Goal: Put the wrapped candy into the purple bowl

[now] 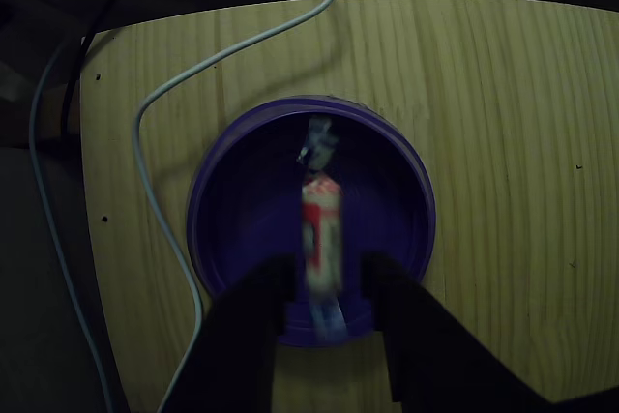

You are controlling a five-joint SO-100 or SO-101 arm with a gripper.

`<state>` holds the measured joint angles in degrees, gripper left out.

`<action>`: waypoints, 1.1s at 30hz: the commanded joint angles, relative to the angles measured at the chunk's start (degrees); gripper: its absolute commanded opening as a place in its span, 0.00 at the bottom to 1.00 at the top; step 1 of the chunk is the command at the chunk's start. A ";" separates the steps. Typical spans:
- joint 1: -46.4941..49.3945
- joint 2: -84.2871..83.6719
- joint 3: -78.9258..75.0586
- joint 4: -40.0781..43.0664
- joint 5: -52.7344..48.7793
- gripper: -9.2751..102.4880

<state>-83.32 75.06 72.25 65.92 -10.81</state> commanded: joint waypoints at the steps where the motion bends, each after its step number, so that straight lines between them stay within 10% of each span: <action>1: -0.26 1.85 -5.10 0.62 0.35 0.23; 17: 6.77 10.02 -4.48 2.99 0.18 0.08; 33: 41.66 46.49 27.07 2.90 -23.73 0.08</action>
<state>-48.08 109.16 94.13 70.58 -28.30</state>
